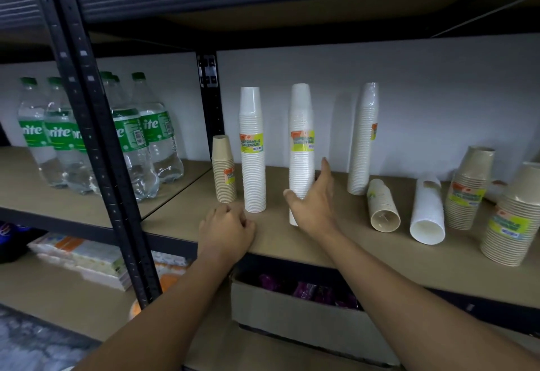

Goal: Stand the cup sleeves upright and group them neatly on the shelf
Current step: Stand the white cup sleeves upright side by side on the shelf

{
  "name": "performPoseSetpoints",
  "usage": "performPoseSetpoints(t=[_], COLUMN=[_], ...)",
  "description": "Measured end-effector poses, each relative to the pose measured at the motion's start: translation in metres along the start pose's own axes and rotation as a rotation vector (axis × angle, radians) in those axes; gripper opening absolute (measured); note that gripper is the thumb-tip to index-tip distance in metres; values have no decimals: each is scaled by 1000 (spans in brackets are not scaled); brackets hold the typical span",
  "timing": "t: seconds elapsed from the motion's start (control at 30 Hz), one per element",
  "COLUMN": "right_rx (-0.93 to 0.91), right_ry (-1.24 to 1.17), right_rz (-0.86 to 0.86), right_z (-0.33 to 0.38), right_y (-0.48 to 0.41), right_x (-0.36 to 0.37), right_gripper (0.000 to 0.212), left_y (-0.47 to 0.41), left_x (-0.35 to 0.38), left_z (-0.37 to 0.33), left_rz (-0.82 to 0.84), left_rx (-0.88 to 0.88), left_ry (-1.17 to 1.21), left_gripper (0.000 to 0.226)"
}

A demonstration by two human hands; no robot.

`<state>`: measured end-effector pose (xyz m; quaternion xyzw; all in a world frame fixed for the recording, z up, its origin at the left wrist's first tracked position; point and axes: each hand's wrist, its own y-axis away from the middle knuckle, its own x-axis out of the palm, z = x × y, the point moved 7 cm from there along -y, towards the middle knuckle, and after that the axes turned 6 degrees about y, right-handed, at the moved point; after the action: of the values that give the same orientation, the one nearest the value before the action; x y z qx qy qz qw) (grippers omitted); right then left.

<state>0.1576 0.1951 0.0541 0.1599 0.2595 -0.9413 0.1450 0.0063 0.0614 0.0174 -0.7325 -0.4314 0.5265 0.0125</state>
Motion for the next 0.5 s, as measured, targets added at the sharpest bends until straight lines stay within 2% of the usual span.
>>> performPoseSetpoints(t=[0.07,0.17,0.23,0.5], right_rx=[-26,-62,-61,27], right_ry=[-15,29,47,-74], right_rz=[58,66,70,155], right_z=[-2,-5,-6,-23], right_y=[3,5,5,15], right_x=[5,6,6,9], right_gripper=[101,76,68,82], left_y=[0,1,1,0], left_x=[1,3,4,2], left_z=[1,1,2,3], left_rz=[-5,-33,-48,-14], left_rx=[1,2,-1,1], left_ry=[12,-5,-16,19], left_gripper=[19,19,20,19])
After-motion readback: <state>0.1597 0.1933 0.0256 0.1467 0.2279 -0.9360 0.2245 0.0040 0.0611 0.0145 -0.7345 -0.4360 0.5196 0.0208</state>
